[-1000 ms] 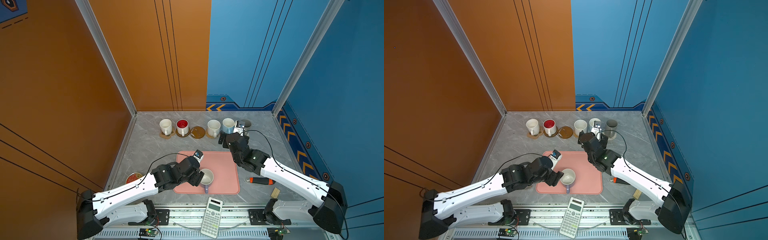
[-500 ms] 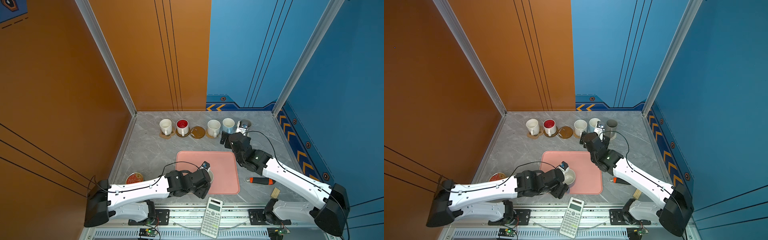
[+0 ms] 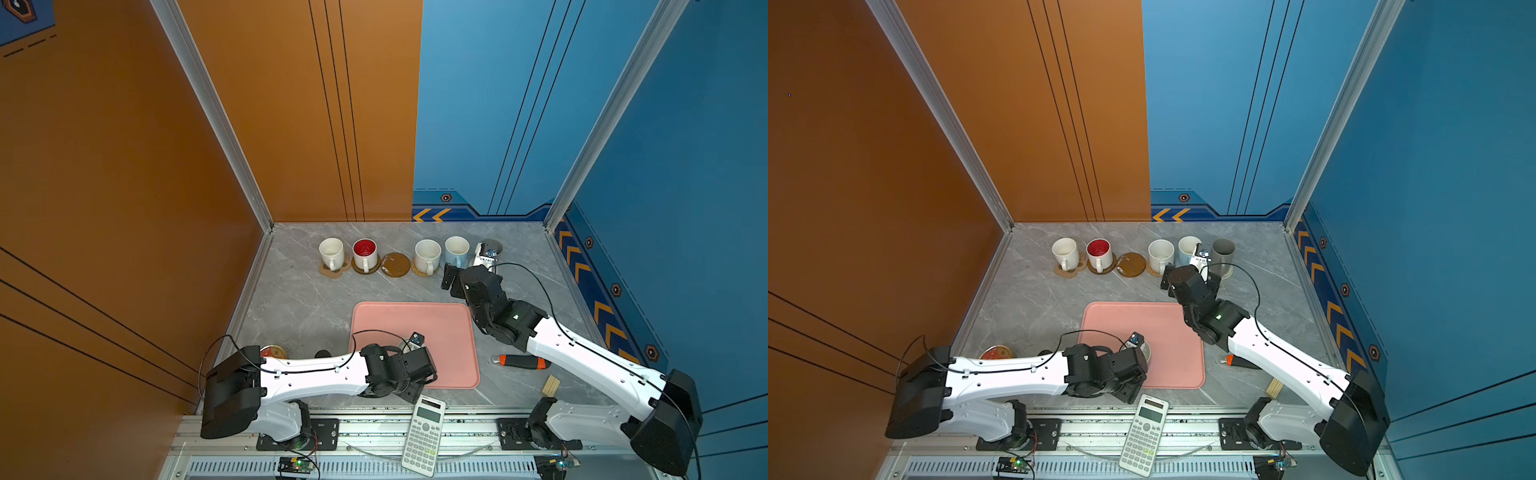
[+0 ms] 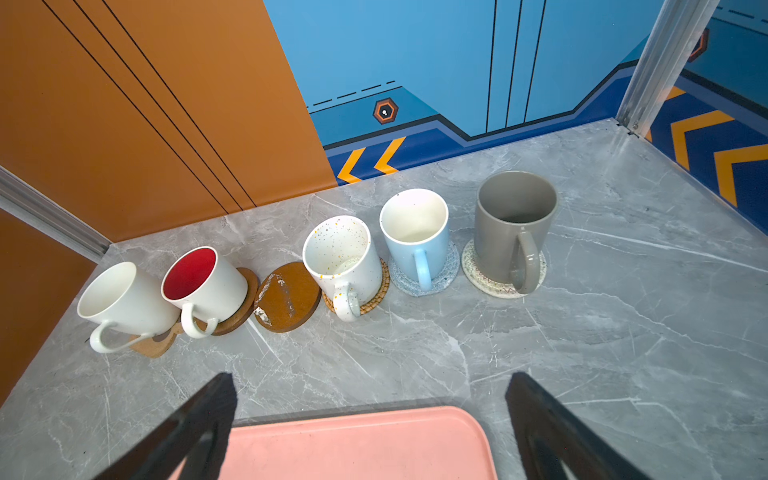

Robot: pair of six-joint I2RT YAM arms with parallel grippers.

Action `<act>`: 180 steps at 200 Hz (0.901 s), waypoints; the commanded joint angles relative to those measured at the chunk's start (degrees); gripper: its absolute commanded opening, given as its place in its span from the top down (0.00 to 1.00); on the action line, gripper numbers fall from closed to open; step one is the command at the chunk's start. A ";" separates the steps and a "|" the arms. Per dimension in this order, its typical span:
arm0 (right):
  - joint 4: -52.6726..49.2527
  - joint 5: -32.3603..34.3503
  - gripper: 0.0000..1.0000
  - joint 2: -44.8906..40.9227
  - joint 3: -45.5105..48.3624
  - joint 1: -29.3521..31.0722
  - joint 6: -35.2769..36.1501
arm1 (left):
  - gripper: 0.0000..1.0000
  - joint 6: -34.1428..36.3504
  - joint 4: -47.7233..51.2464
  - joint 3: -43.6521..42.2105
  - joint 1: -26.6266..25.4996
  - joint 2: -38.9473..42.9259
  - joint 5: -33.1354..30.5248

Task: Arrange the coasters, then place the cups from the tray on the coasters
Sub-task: 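Lower the left gripper into the lavender-handled mug and grip its rim, then lift the lavender-handled mug off the pink tray with the left gripper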

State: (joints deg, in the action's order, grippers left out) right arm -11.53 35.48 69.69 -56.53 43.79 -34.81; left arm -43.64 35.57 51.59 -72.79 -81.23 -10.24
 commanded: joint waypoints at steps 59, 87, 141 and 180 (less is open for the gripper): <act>-1.40 -1.11 0.01 -1.75 1.05 -0.95 -1.04 | 0.35 -3.20 1.01 1.56 2.56 -3.41 -1.46; -1.39 -2.00 0.01 -1.66 1.05 -1.34 -1.21 | 0.38 -4.06 1.07 0.71 3.14 -2.89 -2.01; -1.39 -3.17 0.01 -1.31 1.07 -1.86 -1.49 | 0.44 -4.49 1.07 -0.65 3.76 -1.56 -2.96; -1.45 -4.23 0.01 -1.14 1.03 -2.31 -2.01 | 0.52 -3.98 1.00 -0.31 3.71 -1.98 -2.98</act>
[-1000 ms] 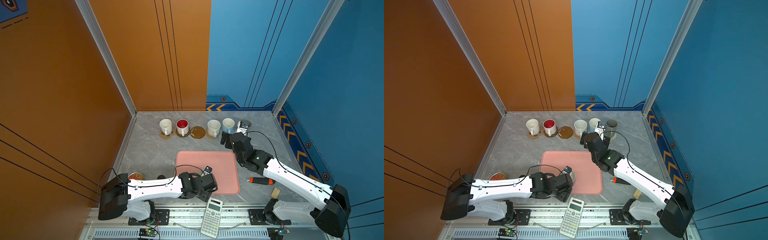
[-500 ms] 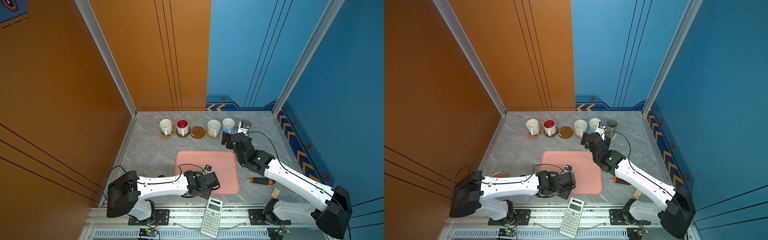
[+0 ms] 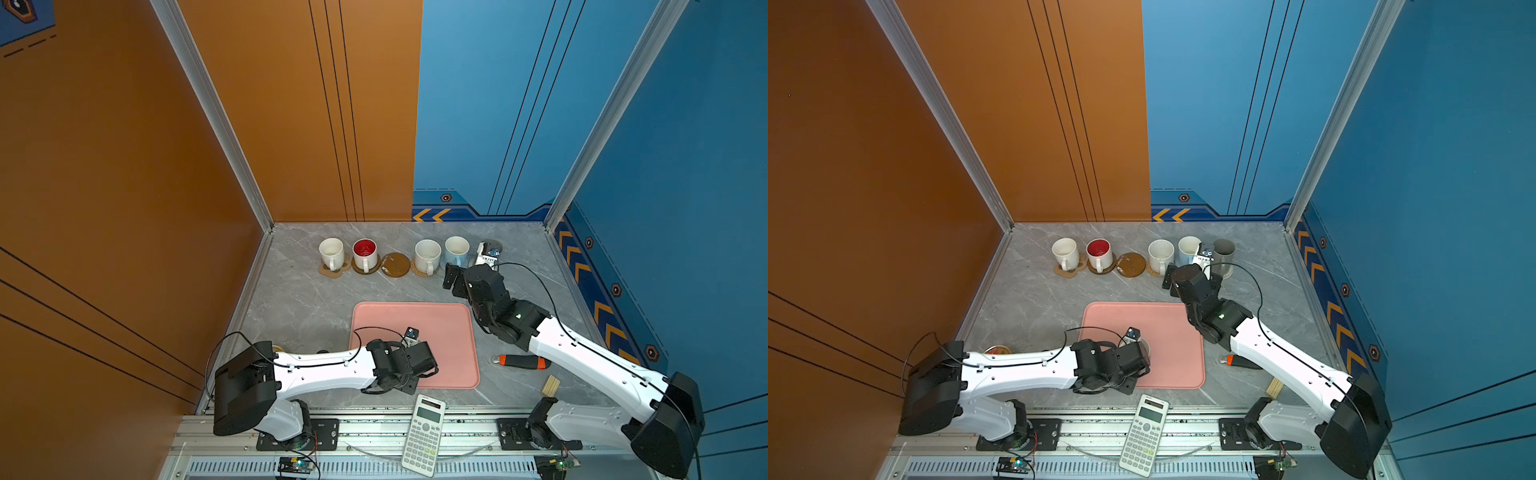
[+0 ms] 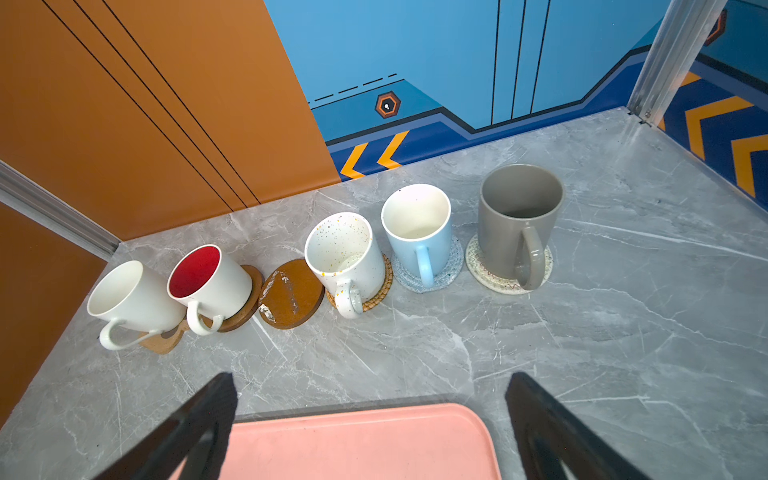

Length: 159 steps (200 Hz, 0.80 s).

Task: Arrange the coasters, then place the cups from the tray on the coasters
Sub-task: 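Lift the lavender-handled mug off the pink tray with the left gripper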

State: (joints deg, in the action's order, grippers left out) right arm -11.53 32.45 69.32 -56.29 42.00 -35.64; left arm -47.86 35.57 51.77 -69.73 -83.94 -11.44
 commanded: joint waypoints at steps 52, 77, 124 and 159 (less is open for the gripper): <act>-1.65 -2.34 0.01 -0.35 0.75 -1.00 -1.58 | 0.60 0.57 0.99 -0.20 0.51 0.45 -2.09; -1.74 -2.71 0.01 -0.15 0.67 -1.22 -1.76 | 0.61 0.83 0.99 0.00 0.31 0.18 -2.18; -1.89 -3.35 0.01 0.11 0.57 -1.37 -1.98 | 0.64 1.37 0.99 0.52 0.06 -0.20 -2.86; -2.14 -3.39 0.01 0.10 0.52 -1.39 -2.20 | 0.66 1.88 0.99 1.13 -0.04 -1.04 -3.06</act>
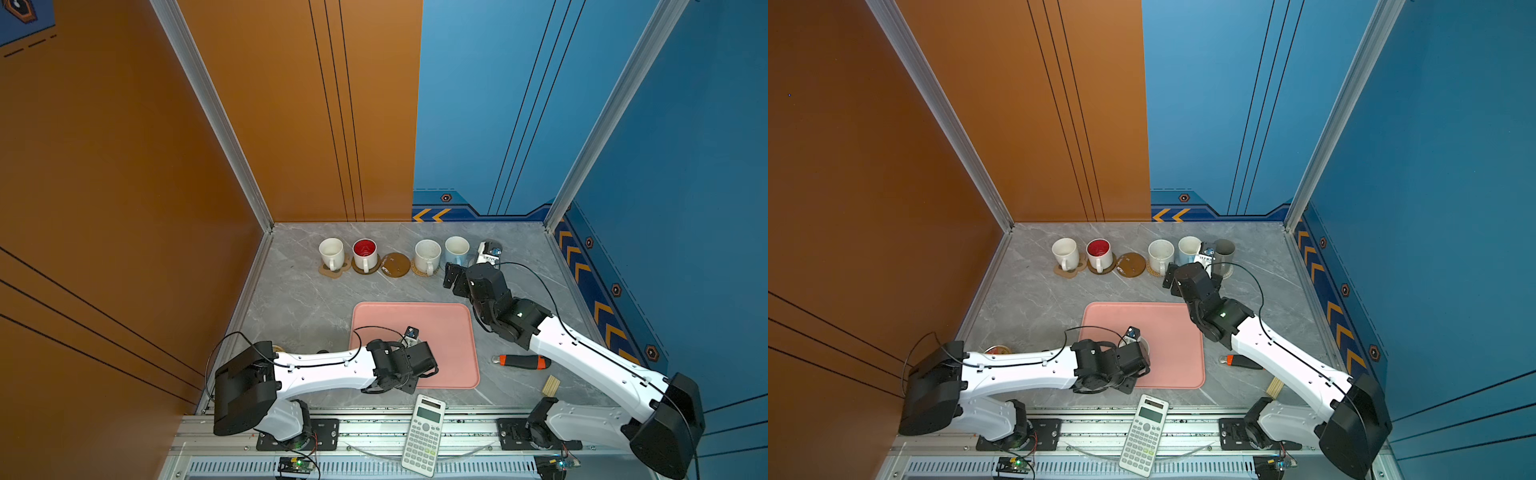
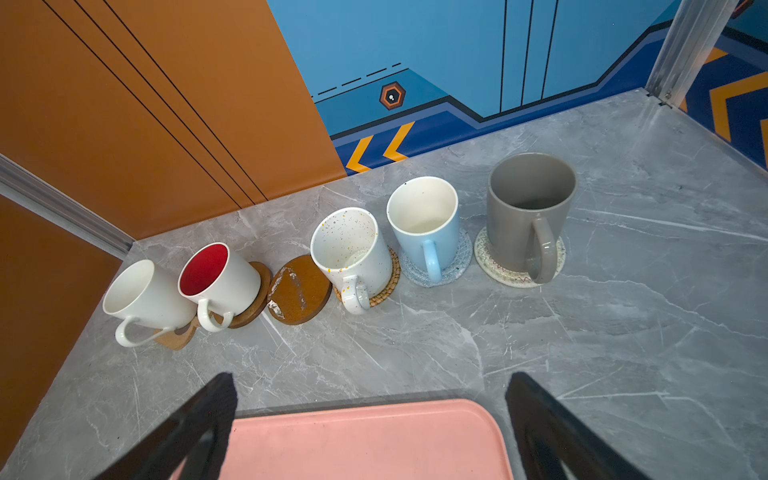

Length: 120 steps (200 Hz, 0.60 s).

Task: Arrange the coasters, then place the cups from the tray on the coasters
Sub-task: 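Lift the lavender-handled mug off the pink tray with the left gripper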

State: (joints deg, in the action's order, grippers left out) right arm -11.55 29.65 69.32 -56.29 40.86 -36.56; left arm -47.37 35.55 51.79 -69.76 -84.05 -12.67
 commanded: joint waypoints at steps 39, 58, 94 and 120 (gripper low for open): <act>-2.31 -0.98 0.01 0.20 0.46 -0.23 -1.49 | 0.69 1.50 0.99 1.49 -0.08 -1.44 -1.81; -2.48 -1.01 0.01 0.20 0.46 -0.25 -1.49 | 0.70 1.58 1.01 1.65 -0.13 -1.80 -1.83; -2.65 -1.17 0.01 0.18 0.57 -0.23 -1.85 | 0.72 1.76 1.01 1.95 -0.13 -2.32 -1.67; -2.77 -1.44 0.01 0.29 0.43 -2.10 -1.92 | 0.73 1.84 0.97 2.01 -0.12 -2.48 -1.79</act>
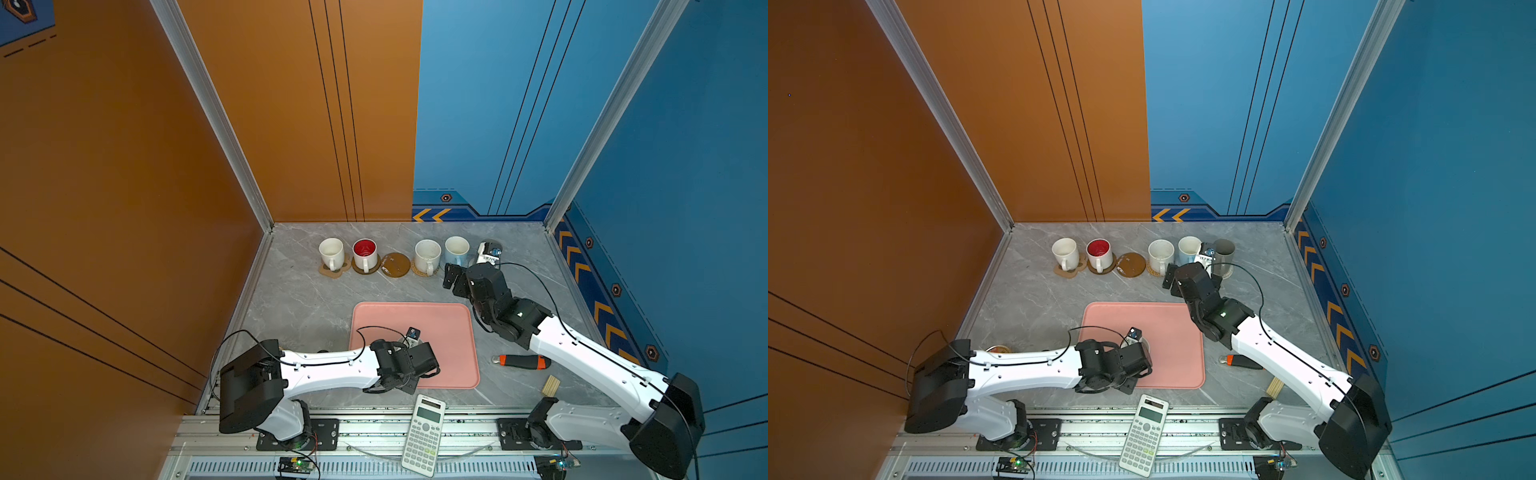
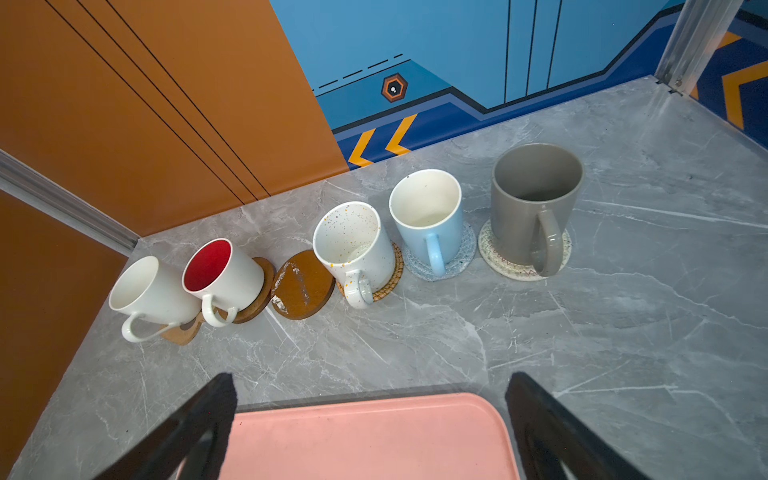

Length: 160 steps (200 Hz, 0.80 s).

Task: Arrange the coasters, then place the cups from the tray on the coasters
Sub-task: 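Lift the lavender-handled mug off the pink tray with the left gripper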

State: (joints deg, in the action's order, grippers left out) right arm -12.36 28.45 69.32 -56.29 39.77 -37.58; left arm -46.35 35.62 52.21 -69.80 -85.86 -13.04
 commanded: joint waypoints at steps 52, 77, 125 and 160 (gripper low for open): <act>-2.10 -0.51 0.01 0.19 0.48 -1.23 -0.93 | 0.77 1.22 0.95 2.11 -0.12 -1.36 -1.54; -2.05 -0.72 0.01 0.28 0.41 -1.31 -0.99 | 0.81 1.43 0.95 2.46 -0.13 -1.85 -1.25; -2.16 -0.88 0.01 0.24 0.48 -1.47 -0.96 | 0.97 1.52 1.03 2.77 -0.07 -2.25 -1.10; -2.22 -1.00 0.01 0.27 0.57 -1.60 -1.05 | 1.00 1.11 0.95 2.73 -0.16 -2.05 -0.96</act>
State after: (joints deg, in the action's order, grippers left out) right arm -13.02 28.21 69.34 -56.29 38.57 -37.58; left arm -45.69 35.81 53.34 -69.80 -87.55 -13.23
